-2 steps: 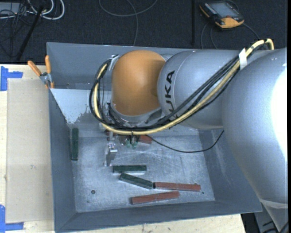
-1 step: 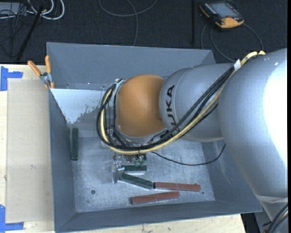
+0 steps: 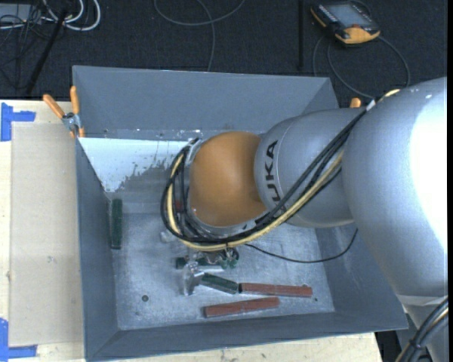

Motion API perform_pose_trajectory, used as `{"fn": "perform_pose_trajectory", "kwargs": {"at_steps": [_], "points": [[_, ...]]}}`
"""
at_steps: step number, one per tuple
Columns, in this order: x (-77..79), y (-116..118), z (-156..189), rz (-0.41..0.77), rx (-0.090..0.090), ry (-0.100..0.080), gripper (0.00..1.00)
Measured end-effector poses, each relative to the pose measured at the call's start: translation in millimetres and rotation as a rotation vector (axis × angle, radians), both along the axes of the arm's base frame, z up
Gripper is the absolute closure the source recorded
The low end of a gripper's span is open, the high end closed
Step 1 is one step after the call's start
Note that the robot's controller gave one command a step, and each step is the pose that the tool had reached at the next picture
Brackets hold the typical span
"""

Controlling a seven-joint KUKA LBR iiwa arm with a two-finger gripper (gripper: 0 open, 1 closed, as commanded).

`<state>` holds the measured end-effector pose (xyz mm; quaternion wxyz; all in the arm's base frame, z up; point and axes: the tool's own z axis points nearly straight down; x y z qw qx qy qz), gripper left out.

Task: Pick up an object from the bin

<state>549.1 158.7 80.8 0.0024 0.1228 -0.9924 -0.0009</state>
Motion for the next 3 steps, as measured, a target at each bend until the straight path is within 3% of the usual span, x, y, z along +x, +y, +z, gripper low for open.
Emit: {"fn": "perform_pose_trajectory", "kwargs": {"at_steps": [1,2,3], "points": [[-20.7,-37,-5,-0.181,0.007,-0.018,1.0],[-20.7,-37,-5,-0.181,0.007,-0.018,1.0],[-34.5,-31,158,-0.104,0.0,-0.011,1.0]]}}
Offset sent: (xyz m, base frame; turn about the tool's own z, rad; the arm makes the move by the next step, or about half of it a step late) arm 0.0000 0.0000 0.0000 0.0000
